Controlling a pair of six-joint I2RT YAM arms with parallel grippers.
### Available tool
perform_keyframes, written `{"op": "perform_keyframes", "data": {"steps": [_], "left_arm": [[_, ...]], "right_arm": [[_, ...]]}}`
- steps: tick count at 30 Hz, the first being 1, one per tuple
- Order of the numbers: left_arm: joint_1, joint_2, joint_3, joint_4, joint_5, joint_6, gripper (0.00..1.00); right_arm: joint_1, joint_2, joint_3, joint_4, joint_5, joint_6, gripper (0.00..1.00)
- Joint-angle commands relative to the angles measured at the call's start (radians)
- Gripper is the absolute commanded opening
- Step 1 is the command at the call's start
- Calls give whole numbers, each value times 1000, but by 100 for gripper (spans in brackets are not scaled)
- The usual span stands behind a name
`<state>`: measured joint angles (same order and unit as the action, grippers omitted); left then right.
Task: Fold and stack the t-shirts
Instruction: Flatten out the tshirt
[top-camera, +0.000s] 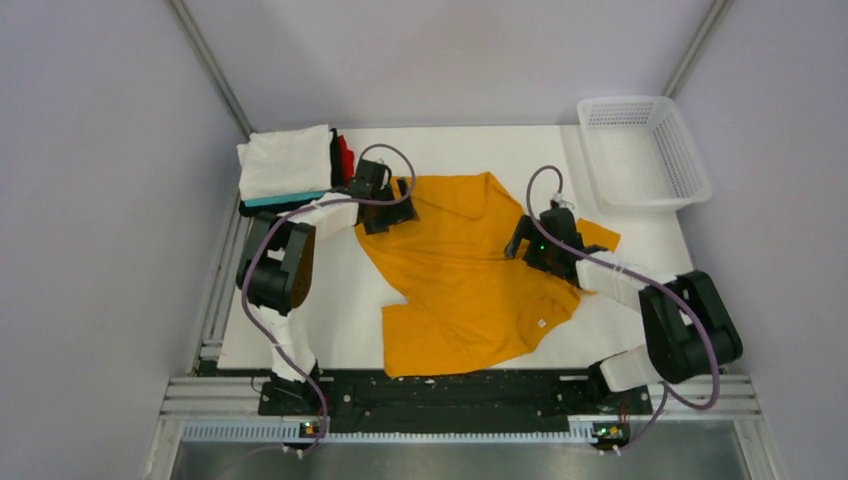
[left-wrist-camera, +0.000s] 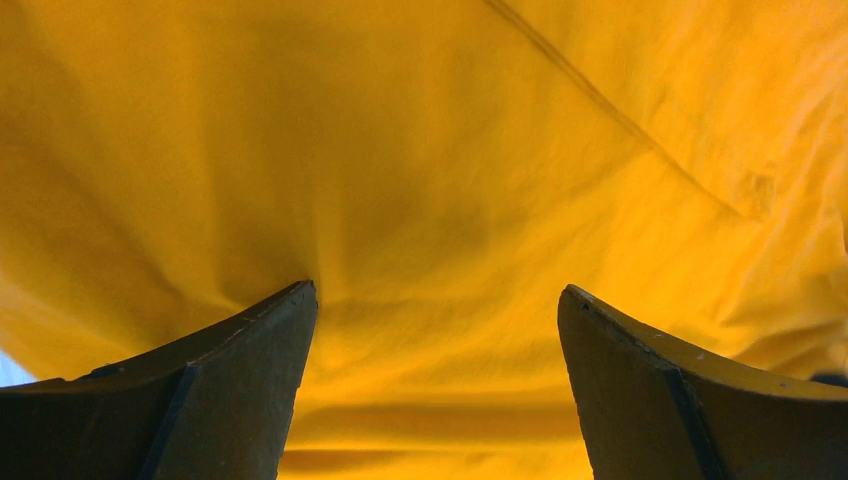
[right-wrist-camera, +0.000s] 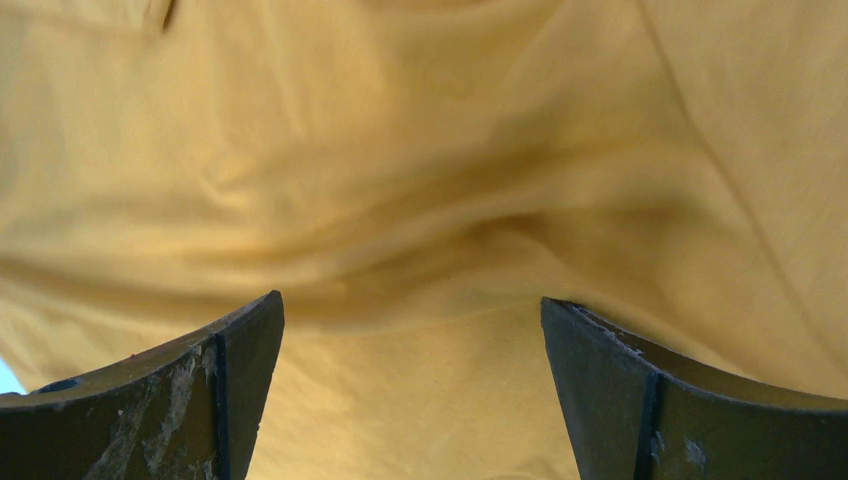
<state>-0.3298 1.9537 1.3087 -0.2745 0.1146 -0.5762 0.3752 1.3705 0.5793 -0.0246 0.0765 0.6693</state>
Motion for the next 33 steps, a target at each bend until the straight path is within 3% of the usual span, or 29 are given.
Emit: {"op": "perform_keyframes", "data": {"steps": [1,10,14,18,25,33], "left_arm": [[-36,-113,-215,-54,75,-122,96],[-436,-422,-591,22,72,-350,96],[-556,-527,-585,-73,-69,-377,96],[-591,-596,-517,-137,-191,-335,97],[-561,-519,-261,-241,-482,-200,99],[-378,-214,46,-125,-300,-23,99]], "right_arm": [[-97,226,159,-35,-13,-101,99],[-147,587,688,-163,29,-287,99],[-147,711,856,-237,36,-283,99],[-147,670,903,-267,44,-292,99],[-145,346,765,-337,32,-356,99],[-128,-113,177,-105,-197,-230,99]]}}
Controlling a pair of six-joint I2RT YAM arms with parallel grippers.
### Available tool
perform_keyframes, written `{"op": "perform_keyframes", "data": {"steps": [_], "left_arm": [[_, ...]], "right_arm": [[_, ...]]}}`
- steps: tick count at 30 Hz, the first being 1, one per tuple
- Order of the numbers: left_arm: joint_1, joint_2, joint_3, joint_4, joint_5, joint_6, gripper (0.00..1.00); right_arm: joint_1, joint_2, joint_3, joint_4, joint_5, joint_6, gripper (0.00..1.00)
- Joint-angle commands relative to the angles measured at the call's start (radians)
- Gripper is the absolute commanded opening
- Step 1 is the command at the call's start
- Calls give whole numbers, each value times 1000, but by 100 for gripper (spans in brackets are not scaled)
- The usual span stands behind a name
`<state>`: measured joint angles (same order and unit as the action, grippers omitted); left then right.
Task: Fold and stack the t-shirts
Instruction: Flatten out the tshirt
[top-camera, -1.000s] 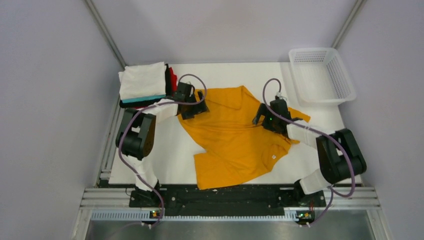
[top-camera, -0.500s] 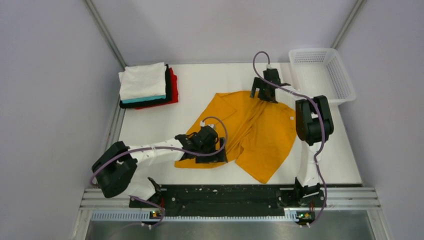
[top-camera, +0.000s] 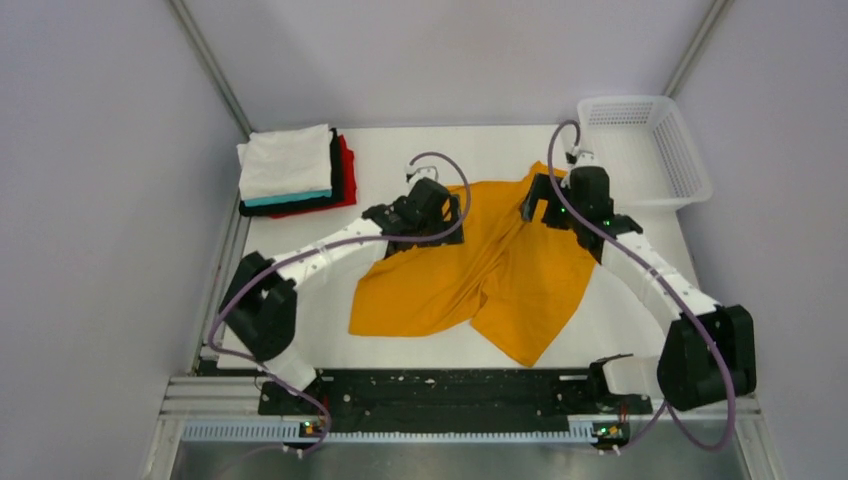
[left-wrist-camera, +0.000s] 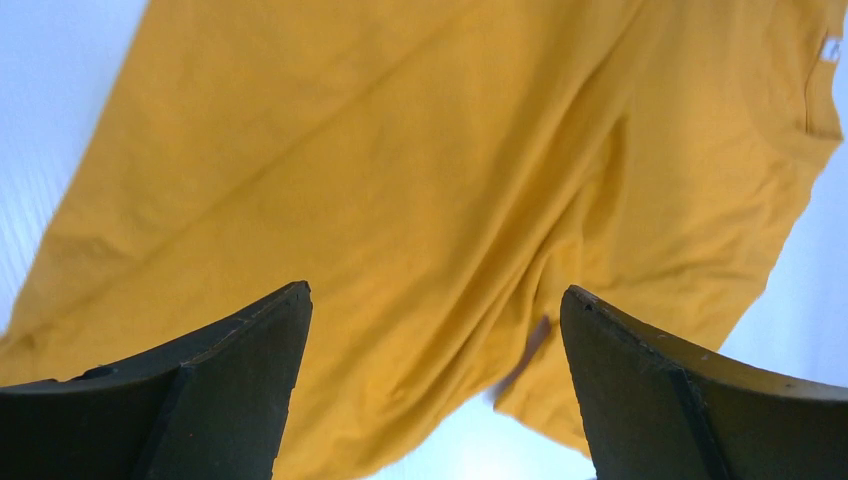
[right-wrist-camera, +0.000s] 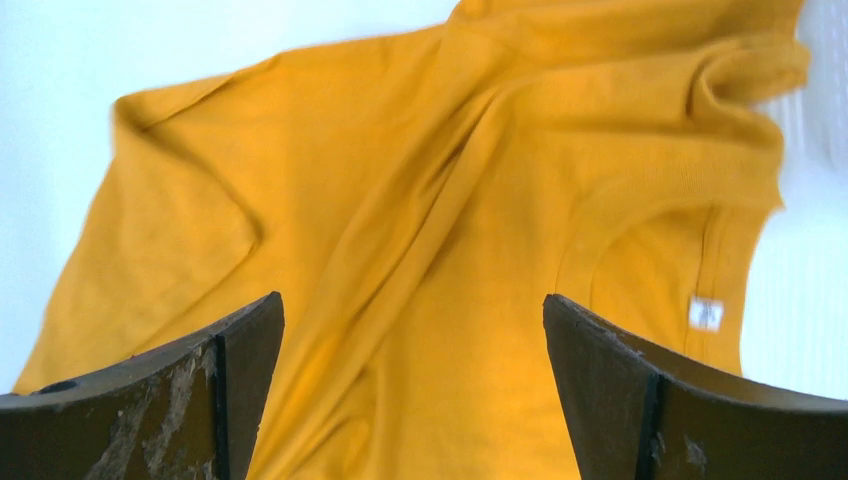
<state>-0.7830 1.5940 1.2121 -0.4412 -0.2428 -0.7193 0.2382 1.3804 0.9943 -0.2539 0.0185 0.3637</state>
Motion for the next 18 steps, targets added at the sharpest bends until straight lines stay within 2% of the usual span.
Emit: {"op": "perform_keyframes", "data": {"steps": [1,5,9,13,15,18], "left_arm": [[90,193,196,42,71,139,99],[111,382,393,19,148,220,97],[111,530,551,4,194,259,95],[111,621,621,-9,193,261,92],[111,651,649,-26,192,263,88],[108,681,680,-70,128,267,81]], "right_arm": [[8,-152,-288,163,-159,89,99],[7,-181,-394,245,-235,117,99],[8,-184,-467,275,-167,154,99],[-16,-190,-516,235,-93,139,99],[-23,-191,-527,219,-35,139,99],[-26,-175,-534,228,-42,136,99]]}}
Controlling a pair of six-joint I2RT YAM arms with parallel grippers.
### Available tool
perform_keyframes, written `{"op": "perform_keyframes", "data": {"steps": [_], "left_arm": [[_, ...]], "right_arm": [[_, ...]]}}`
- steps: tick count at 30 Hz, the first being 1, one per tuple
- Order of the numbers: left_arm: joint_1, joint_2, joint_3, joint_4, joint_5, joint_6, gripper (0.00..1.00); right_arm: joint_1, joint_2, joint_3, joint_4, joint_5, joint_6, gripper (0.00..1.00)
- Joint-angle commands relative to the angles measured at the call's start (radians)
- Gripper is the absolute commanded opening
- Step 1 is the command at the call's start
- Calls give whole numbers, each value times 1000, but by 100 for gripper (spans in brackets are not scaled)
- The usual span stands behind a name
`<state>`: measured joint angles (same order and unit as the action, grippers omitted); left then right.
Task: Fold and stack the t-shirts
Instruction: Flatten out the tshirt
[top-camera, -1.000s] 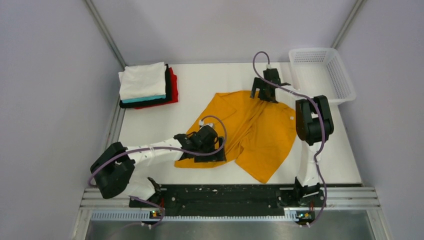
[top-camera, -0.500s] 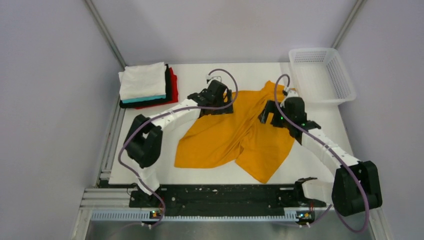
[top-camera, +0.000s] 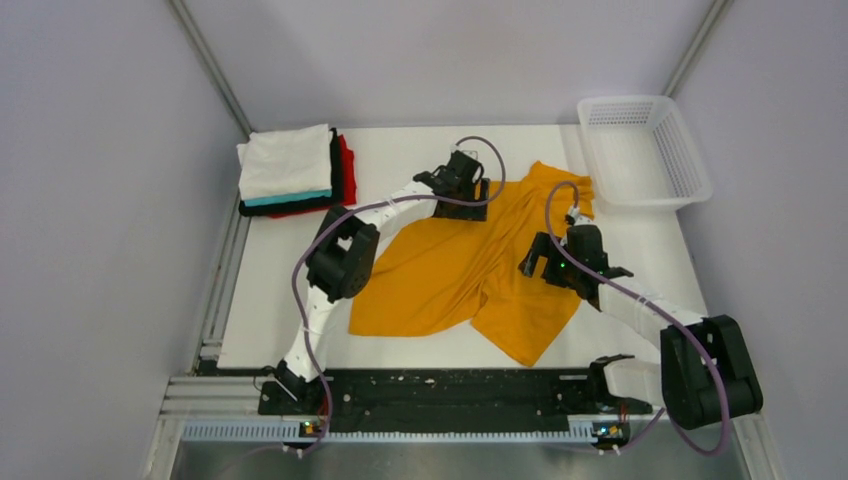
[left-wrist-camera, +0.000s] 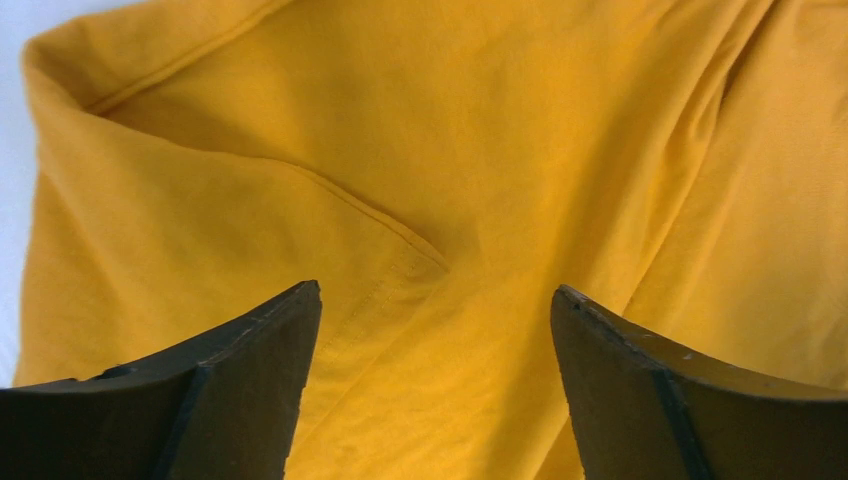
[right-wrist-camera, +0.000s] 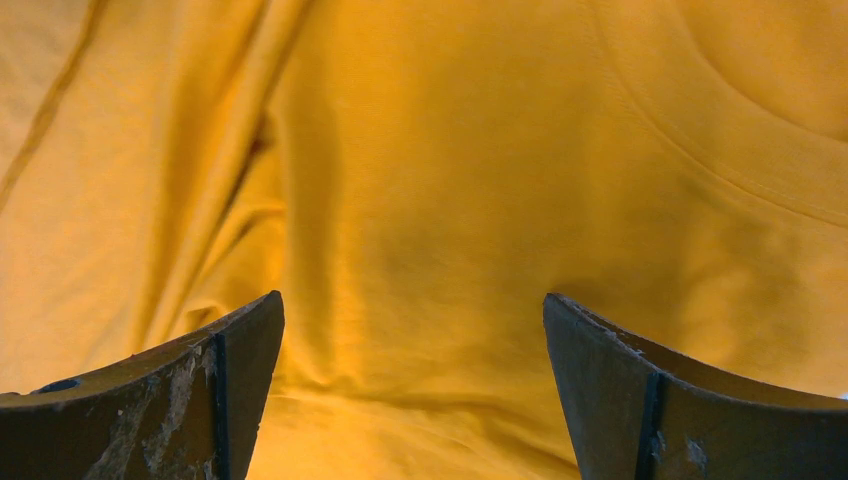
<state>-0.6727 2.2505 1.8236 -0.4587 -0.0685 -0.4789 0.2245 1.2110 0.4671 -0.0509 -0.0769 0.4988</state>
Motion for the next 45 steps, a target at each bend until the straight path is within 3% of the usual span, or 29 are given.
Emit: {"op": "perform_keyframes", "data": {"steps": [1,7,12,16,21,27,32,40,45], "left_arm": [[-4,33,71,-57,-63,32,80],[-32,87,117,-115,-164,64,63],[-48,133,180,-172,-269,59,56],[-48,130,186,-189,-313,58,52],[-48,80,175,-194,-423,34,38],[-38,57,170,-178,-442,23,2],[-16,16,144,-189,-556,25,0],[129,-75,21,-87,-550,115,0],[237,-19,72,-84,-575,156,0]], "right_arm": [[-13,2,-8,35,37,1,99],[-12,50,-8,44,14,-3,99],[-12,52,-8,69,17,-6,99],[-12,53,-5,56,41,-6,99],[-12,62,0,54,65,-7,99],[-12,64,3,12,73,-10,99],[-11,81,9,7,72,-7,99],[-14,91,11,0,72,-1,99],[-15,105,16,-5,72,-1,99]]}}
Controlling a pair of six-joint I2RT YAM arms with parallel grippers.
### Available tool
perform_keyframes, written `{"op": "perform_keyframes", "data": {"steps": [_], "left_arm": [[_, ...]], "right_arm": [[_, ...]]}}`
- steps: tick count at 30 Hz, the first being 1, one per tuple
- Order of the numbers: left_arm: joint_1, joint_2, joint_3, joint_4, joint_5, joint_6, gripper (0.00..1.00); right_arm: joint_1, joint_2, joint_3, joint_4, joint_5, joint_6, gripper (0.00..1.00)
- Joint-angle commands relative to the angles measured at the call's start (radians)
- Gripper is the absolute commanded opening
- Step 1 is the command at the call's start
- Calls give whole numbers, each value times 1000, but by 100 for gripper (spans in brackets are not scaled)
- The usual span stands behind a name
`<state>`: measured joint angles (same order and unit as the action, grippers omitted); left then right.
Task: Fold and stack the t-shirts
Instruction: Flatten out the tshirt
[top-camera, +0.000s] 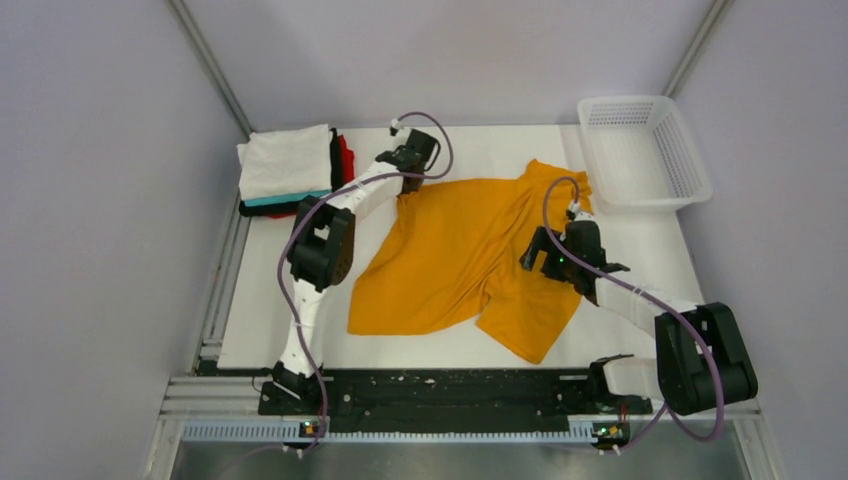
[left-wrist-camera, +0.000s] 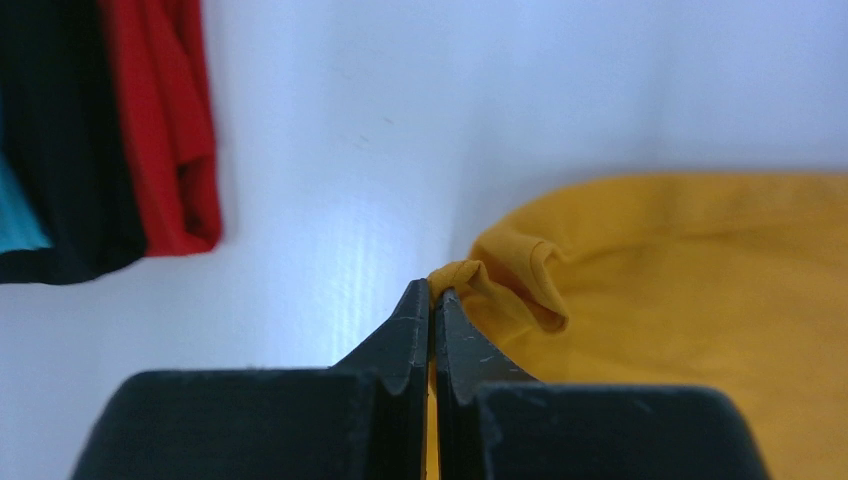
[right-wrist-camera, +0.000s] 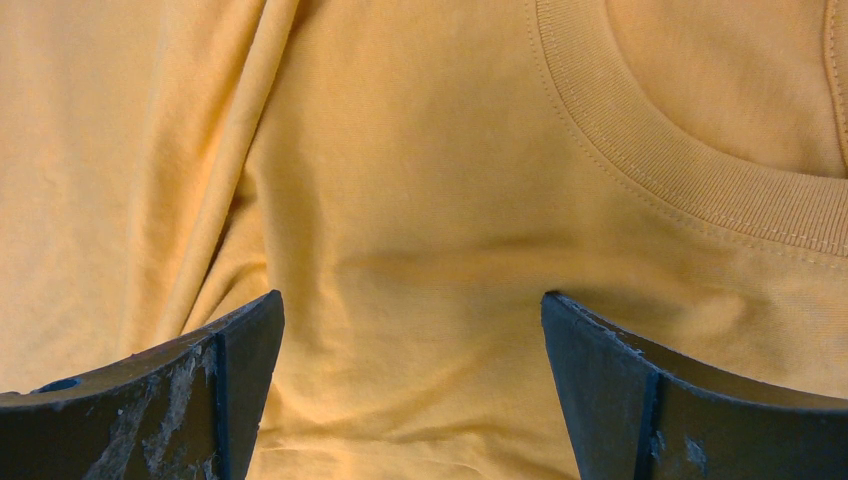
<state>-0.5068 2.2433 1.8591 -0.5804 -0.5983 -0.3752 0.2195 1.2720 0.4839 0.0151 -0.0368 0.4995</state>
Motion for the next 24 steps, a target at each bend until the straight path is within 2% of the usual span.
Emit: {"op": "perform_keyframes", "data": {"steps": [1,4,5,6,7,8,10,11,13,16,21,24], "left_arm": [[92,3,53,35,-49,58,0],[146,48,100,64,-83,99,0],[165,66,125,67,-98,110,9],[181,87,160,65,-86,122,28],[199,112,194,63,-79,130,52],[208,125,226,63,-70,141,67],[214,133,280,72,-75,170,93],[215,128,293,67,-85,175,98],[212,95,323,25,-67,145,99],[207,-21,240,-21,32,53,99],[172,-287,-125,35,266,-96,99],[90,-437,-355,68,142,-178,99]], "right_arm": [[-10,47,0,-71,32,0,99],[-11,52,4,-70,32,-4,99],[-12,54,6,-70,30,-7,99],[-12,53,7,-67,26,-12,99],[-12,51,8,-64,18,-16,99],[-12,47,9,-61,16,-21,99],[-11,46,13,-54,13,-30,99],[-11,45,12,-46,14,-33,99],[-11,41,13,-42,25,-33,99],[-12,31,35,-67,32,-39,99],[-10,-56,62,-108,16,-8,99],[-9,-153,40,-141,-2,13,99]]}}
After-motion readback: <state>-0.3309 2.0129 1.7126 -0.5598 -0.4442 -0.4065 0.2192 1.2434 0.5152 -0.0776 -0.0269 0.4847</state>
